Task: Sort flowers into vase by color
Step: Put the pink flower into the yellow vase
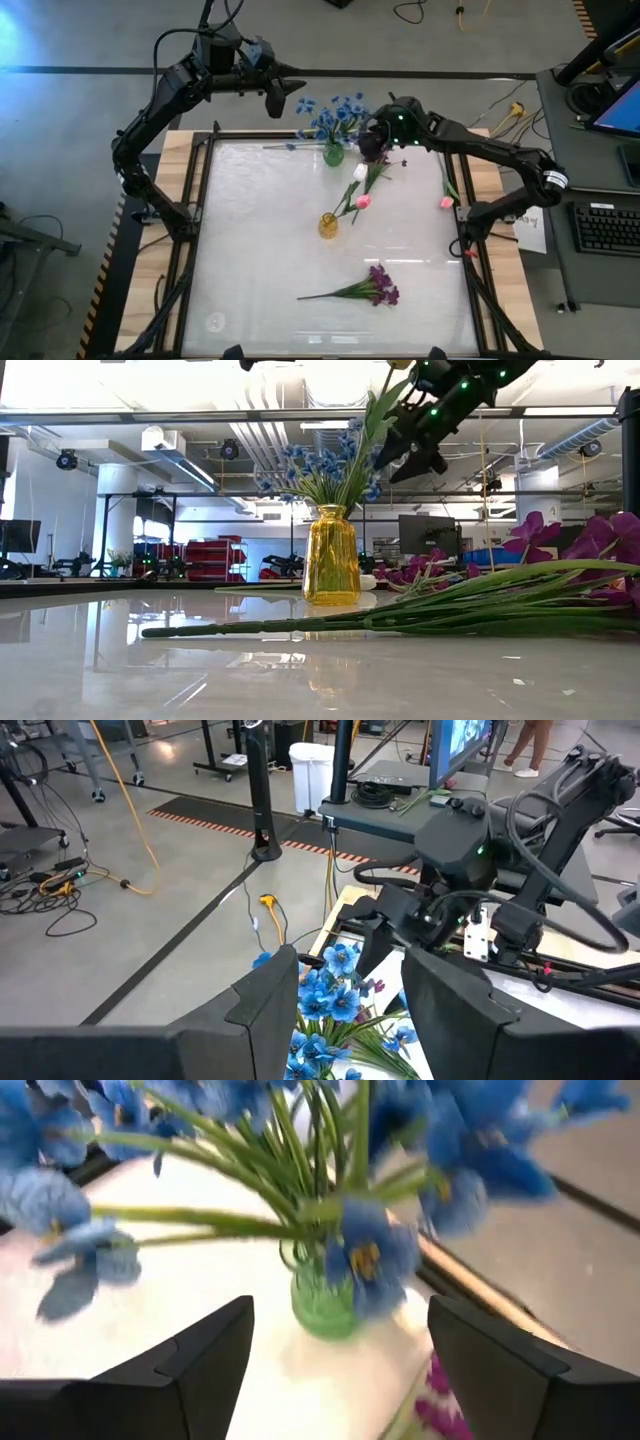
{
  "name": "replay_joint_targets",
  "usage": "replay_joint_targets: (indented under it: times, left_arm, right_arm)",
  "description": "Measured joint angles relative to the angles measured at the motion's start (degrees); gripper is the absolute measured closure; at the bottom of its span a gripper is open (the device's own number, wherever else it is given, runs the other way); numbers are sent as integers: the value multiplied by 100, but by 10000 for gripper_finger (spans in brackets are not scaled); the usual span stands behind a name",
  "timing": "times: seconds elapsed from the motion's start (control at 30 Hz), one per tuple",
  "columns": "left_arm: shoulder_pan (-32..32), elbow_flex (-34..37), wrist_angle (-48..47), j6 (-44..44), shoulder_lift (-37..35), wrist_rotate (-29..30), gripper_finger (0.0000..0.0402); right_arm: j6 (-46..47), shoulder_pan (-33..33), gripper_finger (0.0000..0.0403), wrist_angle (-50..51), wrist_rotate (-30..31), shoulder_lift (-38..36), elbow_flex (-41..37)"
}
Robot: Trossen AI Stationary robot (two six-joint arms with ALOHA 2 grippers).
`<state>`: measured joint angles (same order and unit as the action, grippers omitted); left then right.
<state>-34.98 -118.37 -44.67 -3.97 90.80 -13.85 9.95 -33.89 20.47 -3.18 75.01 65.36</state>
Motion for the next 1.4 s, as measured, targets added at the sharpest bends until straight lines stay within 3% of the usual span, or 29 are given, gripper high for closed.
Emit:
replay_joint_targets:
  times: [0.27,0.4,0.63,0.93,1.2,1.4]
  left_arm:
    - [0,0,-2,0,0,0,235]
    - [0,0,-2,0,0,0,235]
    - [0,0,-10,0,0,0,235]
    - [0,0,-157,0,-1,20,235]
    - [-4,0,-548,-1,-20,956,235]
    - [0,-2,-484,-2,-42,1016,235]
  right_arm:
    - [1137,-10,106,1162,34,-194,0]
    - [1880,-67,107,2372,63,-176,0]
    - [2255,-283,132,4222,819,-26,-47]
    - [2170,-1035,183,4190,1082,172,-341]
    - [1598,-2218,214,3762,1131,646,-319]
    - [1961,-2448,229,3315,1080,1230,-163]
